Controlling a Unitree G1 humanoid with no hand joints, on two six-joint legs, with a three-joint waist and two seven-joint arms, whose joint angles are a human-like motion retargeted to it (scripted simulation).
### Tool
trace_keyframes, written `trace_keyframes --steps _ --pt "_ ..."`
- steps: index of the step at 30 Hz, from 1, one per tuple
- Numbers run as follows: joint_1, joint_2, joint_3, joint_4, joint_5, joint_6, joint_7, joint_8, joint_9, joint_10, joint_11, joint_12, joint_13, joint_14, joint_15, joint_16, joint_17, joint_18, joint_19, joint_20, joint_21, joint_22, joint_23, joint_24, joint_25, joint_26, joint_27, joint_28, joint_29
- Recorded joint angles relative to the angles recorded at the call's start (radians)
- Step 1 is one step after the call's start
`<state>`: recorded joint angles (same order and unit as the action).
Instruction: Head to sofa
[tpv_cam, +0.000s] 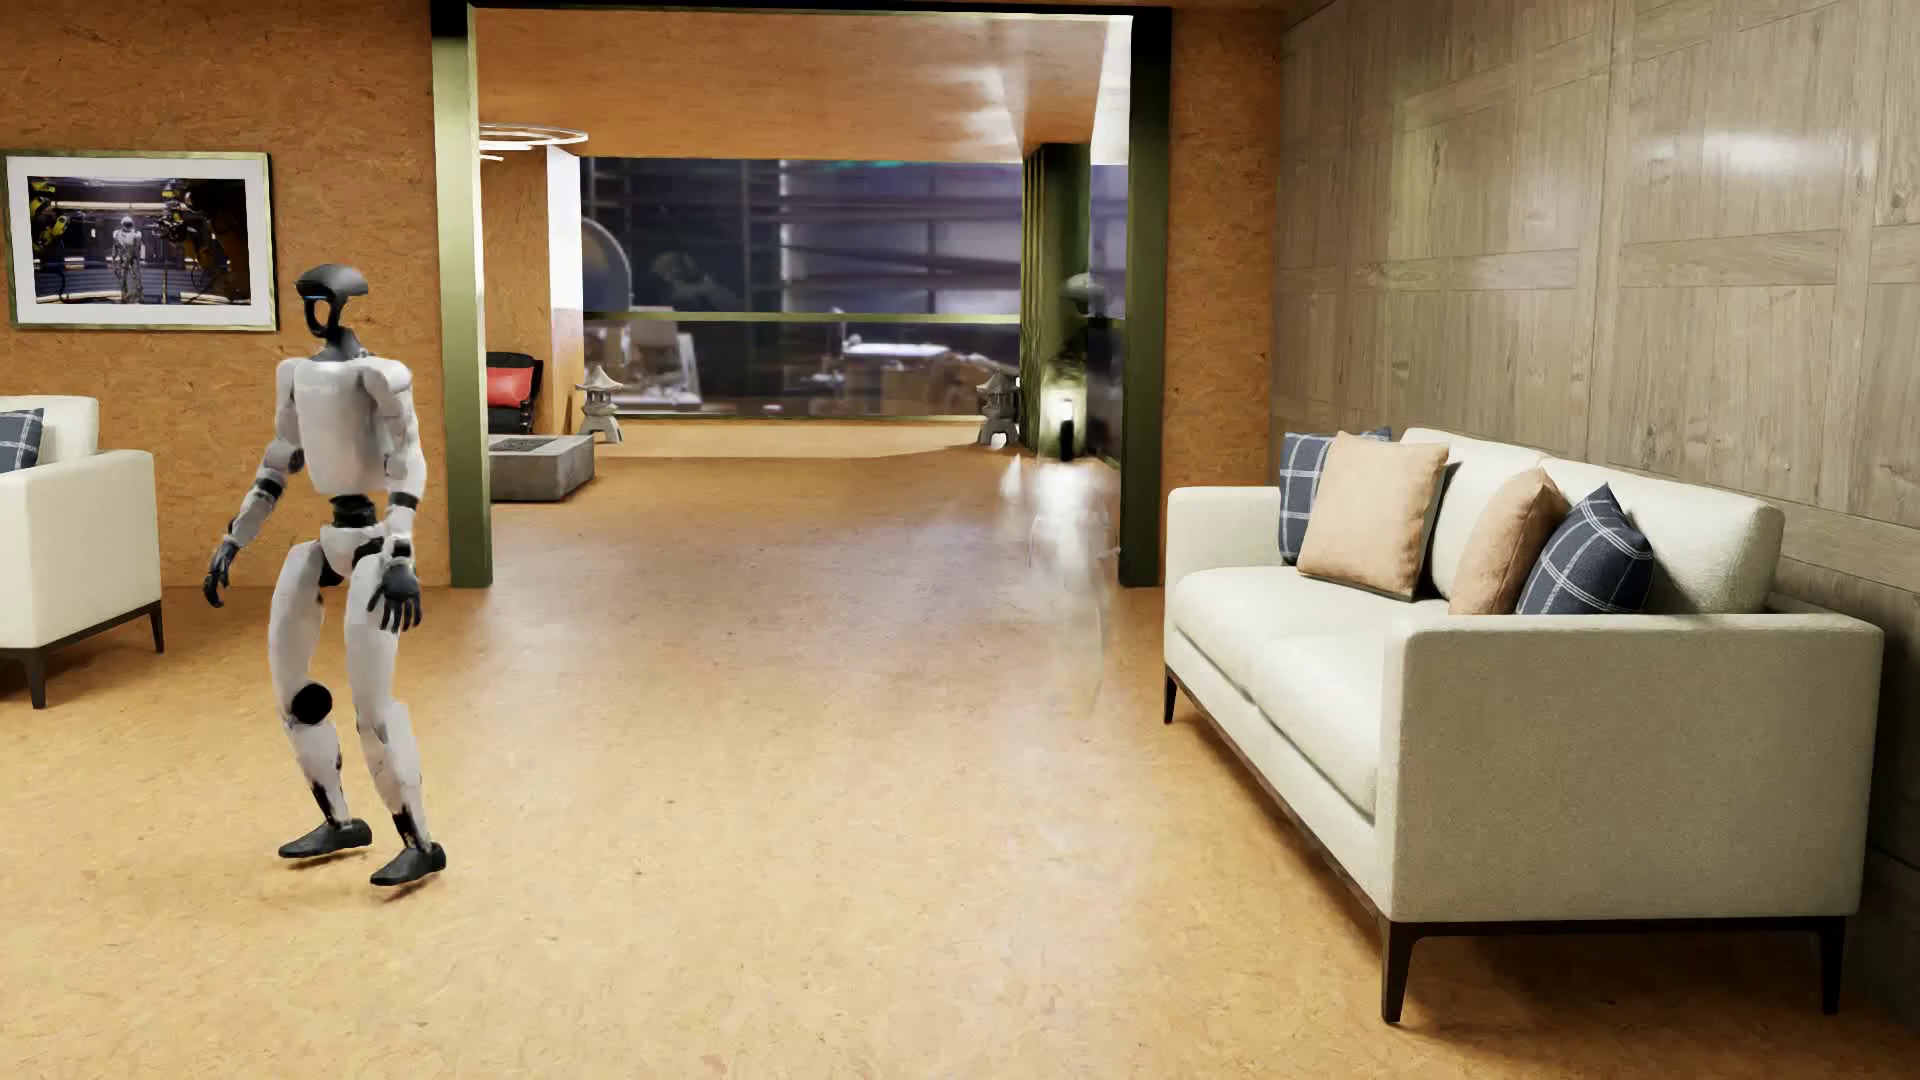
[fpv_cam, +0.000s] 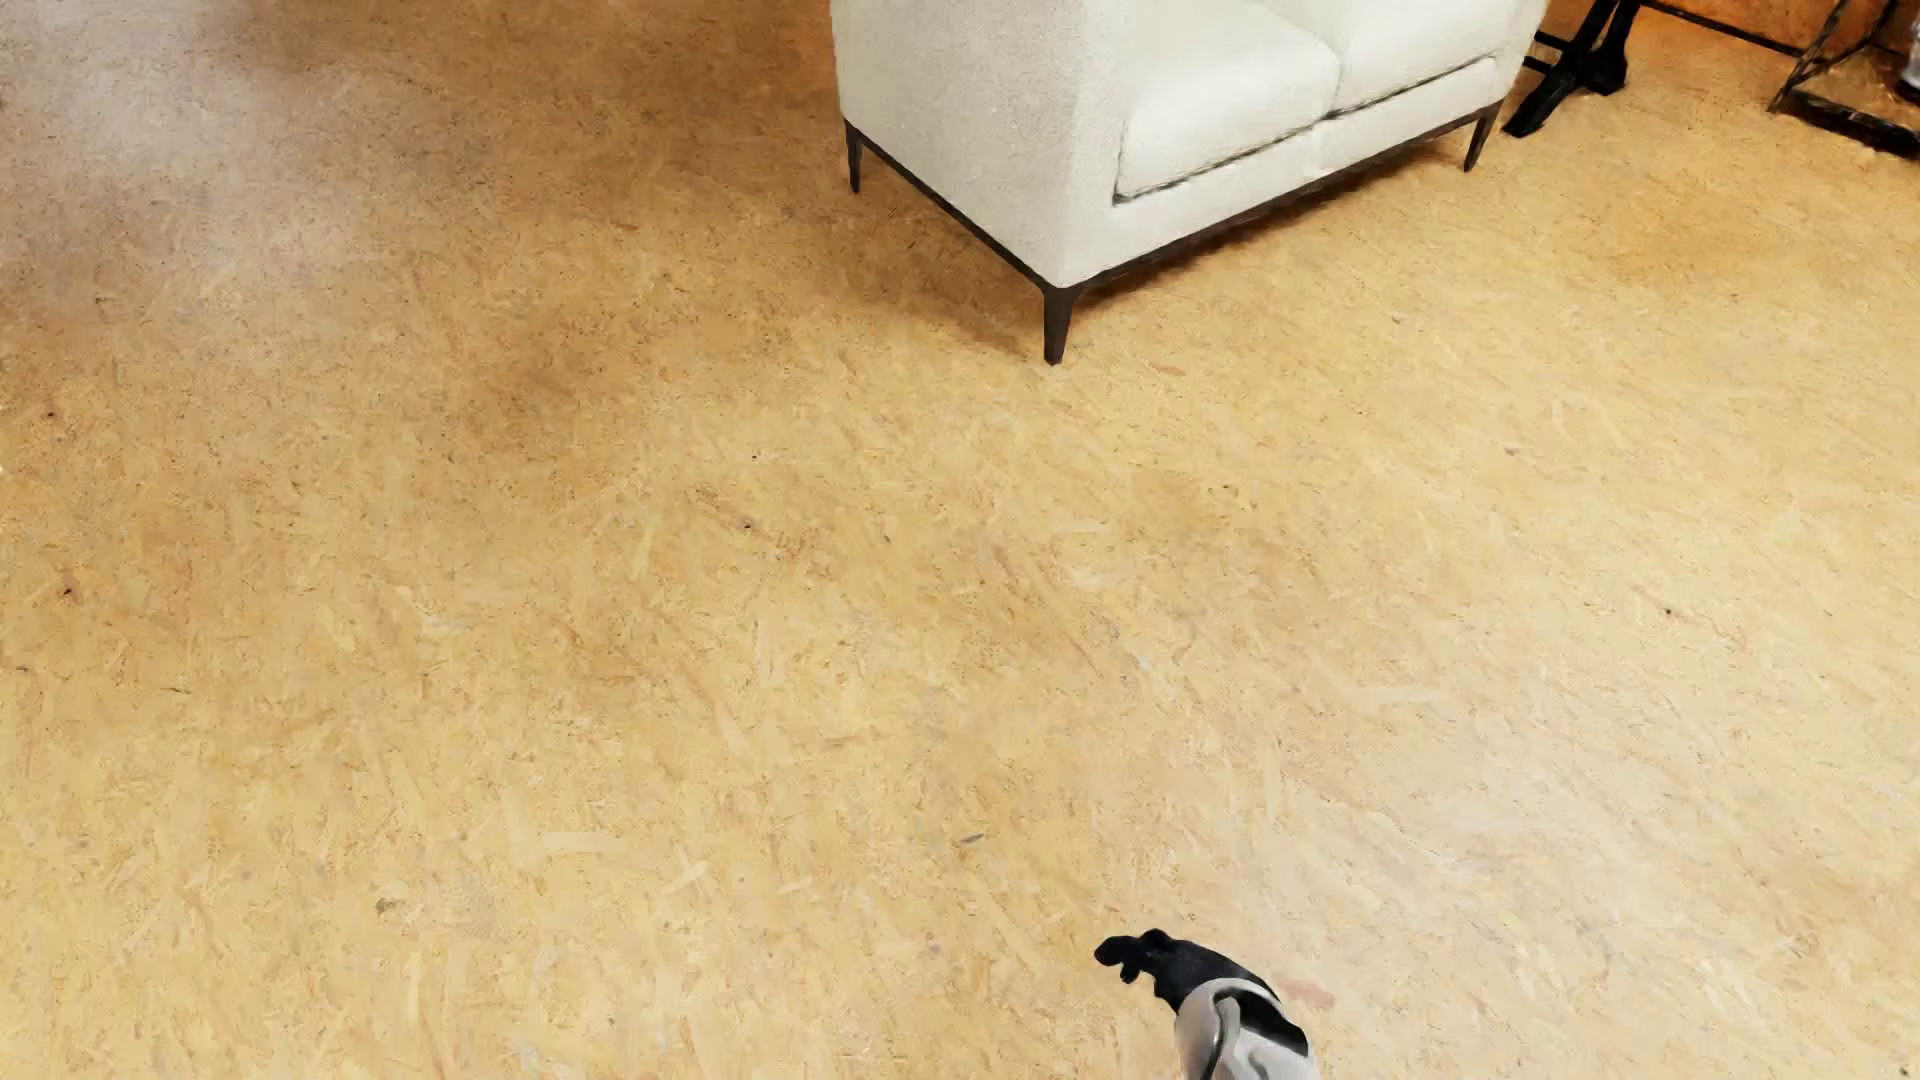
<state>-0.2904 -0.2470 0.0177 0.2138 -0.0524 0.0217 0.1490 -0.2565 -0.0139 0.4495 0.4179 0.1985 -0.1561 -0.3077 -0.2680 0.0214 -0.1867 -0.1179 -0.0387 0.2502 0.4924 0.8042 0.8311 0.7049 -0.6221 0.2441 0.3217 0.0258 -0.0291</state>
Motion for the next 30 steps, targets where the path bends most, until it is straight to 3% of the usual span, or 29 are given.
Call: trace_keyframes --steps 3,5,11,12,14,16,19,20,22,24,25,26,27,28,29,30 --pt "0.052 0.024 -0.003 -0.035 -0.028 -0.001 0.008 -0.011 -0.008 -0.098 -0.022 -0.038 0.036 0.049 0.009 0.007 0.009 -0.007 0.009 -0.054 -0.079 0.005 -0.034 0.030 0.047 0.002 0.013 -0.016 -0.074" --pt "0.064 0.034 -0.006 -0.053 -0.044 -0.003 0.005 -0.020 -0.010 -0.120 -0.034 -0.057 0.082 0.055 0.013 0.015 0.020 -0.004 0.016 -0.088 -0.102 -0.016 -0.047 0.040 0.071 -0.022 0.007 -0.018 -0.090" --pt "0.035 0.033 -0.009 -0.062 -0.056 0.000 -0.009 -0.026 -0.011 -0.062 -0.028 -0.068 0.179 0.021 0.012 0.011 0.043 0.019 0.029 -0.116 0.047 -0.053 0.094 0.005 0.030 -0.042 0.042 0.000 0.045" --pt "0.029 0.029 -0.009 -0.060 -0.055 0.001 -0.006 -0.022 -0.010 -0.051 -0.025 -0.063 0.194 0.014 0.013 0.013 0.055 0.022 0.032 -0.115 0.041 -0.055 0.118 0.004 0.055 -0.041 0.054 -0.005 0.058" --pt "0.015 0.019 -0.011 -0.053 -0.051 0.002 0.003 -0.007 -0.007 -0.023 -0.021 -0.064 0.228 -0.001 0.016 0.013 0.086 0.029 0.040 -0.112 -0.051 -0.049 0.111 0.006 0.170 -0.032 0.088 -0.012 0.004" --pt "-0.013 0.003 -0.013 -0.039 -0.043 0.005 0.015 0.016 -0.002 0.037 -0.006 -0.056 0.254 -0.028 0.016 0.021 0.055 0.040 0.052 -0.108 -0.017 -0.047 0.082 0.006 0.148 -0.031 0.052 -0.020 -0.031" --pt "-0.089 -0.031 -0.012 -0.008 -0.023 0.015 0.006 0.078 0.007 0.211 0.023 -0.041 0.220 -0.043 0.022 0.025 -0.001 0.019 0.081 -0.110 0.062 -0.051 0.077 0.001 0.084 -0.022 0.028 -0.014 0.012" --pt "-0.124 -0.047 -0.009 -0.013 -0.015 0.018 -0.043 0.111 0.010 0.283 0.032 -0.040 0.191 -0.034 0.027 0.023 -0.017 -0.019 0.094 -0.107 0.080 -0.051 0.086 -0.009 0.069 -0.019 0.030 -0.011 0.029" --pt "-0.172 -0.082 -0.001 -0.117 -0.002 0.019 -0.287 0.195 0.014 0.399 0.047 -0.033 0.119 -0.026 0.043 0.017 -0.041 -0.127 0.128 -0.089 0.096 -0.065 0.107 -0.033 0.051 -0.023 0.047 0.034 0.045" --pt "-0.092 -0.131 0.000 -0.312 0.001 0.013 -0.600 0.305 0.016 0.400 0.061 -0.034 0.049 -0.103 0.065 0.008 -0.063 -0.130 0.176 -0.086 0.086 -0.071 0.094 -0.053 0.042 -0.024 0.055 0.052 0.034" --pt "-0.032 -0.156 0.004 -0.365 0.005 0.008 -0.715 0.381 0.018 0.361 0.055 -0.029 0.010 -0.158 0.082 0.004 -0.072 -0.133 0.209 -0.089 0.077 -0.078 0.081 -0.058 0.042 -0.023 0.053 0.047 0.023" --pt "-0.011 -0.182 0.008 -0.367 0.015 0.008 -0.719 0.462 0.022 0.330 0.047 -0.011 -0.037 -0.203 0.100 0.002 -0.077 -0.133 0.255 -0.093 0.075 -0.088 0.069 -0.062 0.044 -0.028 0.046 0.037 0.010" --pt "-0.007 -0.213 0.009 -0.351 0.034 0.009 -0.596 0.544 0.027 0.301 0.035 0.004 -0.086 -0.232 0.119 -0.004 -0.081 -0.006 0.285 -0.101 0.082 -0.098 0.051 -0.066 0.045 -0.032 0.032 0.026 0.005" --pt "-0.011 -0.234 0.015 -0.336 0.061 0.009 -0.466 0.631 0.031 0.273 0.002 0.014 -0.136 -0.248 0.148 -0.014 -0.088 0.072 0.287 -0.109 0.100 -0.097 0.028 -0.068 0.038 -0.033 0.018 0.015 0.007" --pt "-0.026 -0.267 0.025 -0.338 0.060 0.004 -0.368 0.676 0.040 0.258 -0.037 0.015 -0.177 -0.236 0.169 -0.018 -0.091 0.109 0.291 -0.128 0.108 -0.093 -0.005 -0.066 0.039 -0.035 0.005 0.007 -0.005" --pt "-0.044 -0.317 0.032 -0.328 0.010 -0.011 -0.272 0.625 0.051 0.246 -0.059 0.013 -0.193 -0.217 0.160 -0.008 -0.078 0.130 0.272 -0.156 0.103 -0.085 -0.044 -0.058 0.045 -0.032 -0.002 -0.002 -0.033"
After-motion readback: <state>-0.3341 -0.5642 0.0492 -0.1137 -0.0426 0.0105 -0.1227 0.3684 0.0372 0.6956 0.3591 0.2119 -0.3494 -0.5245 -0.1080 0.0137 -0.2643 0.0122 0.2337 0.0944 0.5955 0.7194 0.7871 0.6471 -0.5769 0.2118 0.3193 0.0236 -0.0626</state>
